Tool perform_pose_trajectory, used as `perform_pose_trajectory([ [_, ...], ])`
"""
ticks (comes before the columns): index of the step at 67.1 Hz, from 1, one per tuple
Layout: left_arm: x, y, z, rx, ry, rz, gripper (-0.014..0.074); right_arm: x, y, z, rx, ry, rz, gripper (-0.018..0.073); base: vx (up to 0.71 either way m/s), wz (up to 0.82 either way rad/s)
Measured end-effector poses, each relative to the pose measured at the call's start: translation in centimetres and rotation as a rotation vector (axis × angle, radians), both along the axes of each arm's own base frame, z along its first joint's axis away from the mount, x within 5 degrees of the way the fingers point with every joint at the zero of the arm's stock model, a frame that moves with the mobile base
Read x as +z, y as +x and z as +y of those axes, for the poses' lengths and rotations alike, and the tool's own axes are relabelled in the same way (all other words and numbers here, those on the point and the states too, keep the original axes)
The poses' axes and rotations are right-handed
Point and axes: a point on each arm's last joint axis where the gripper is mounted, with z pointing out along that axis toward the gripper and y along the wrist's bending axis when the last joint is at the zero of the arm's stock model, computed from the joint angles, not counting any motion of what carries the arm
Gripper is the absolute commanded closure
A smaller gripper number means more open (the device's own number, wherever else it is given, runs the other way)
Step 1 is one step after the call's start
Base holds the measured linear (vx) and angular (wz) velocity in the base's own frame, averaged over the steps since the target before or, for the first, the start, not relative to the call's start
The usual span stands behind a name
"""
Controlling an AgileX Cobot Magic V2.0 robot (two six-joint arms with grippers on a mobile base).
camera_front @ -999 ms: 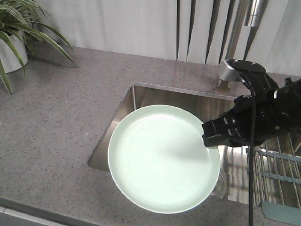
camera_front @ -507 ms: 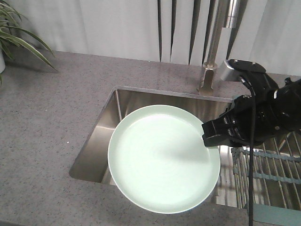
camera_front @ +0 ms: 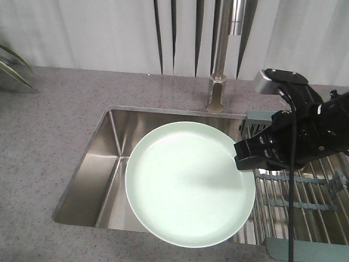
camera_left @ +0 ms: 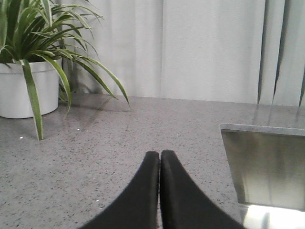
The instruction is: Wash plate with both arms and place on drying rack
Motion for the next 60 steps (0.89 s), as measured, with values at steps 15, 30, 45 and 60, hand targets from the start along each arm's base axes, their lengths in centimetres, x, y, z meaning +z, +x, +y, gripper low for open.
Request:
perform_pose_trajectory([
  [15,0.0,0.0,0.0,0.0,0.0,0.0,0.0603,0.0,0.0,0.0,0.0,0.0,0.0,0.0561,0.04,-0.16],
  [30,0.0,0.0,0.0,0.0,0.0,0.0,0.0603,0.0,0.0,0.0,0.0,0.0,0.0,0.0561,0.04,-0.14],
  [45,0.0,0.0,0.0,0.0,0.0,0.0,0.0603,0.0,0.0,0.0,0.0,0.0,0.0,0.0561,0.03,-0.12],
  [60,0.0,0.0,0.0,0.0,0.0,0.0,0.0603,0.0,0.0,0.0,0.0,0.0,0.0,0.0561,0.02,-0.09],
])
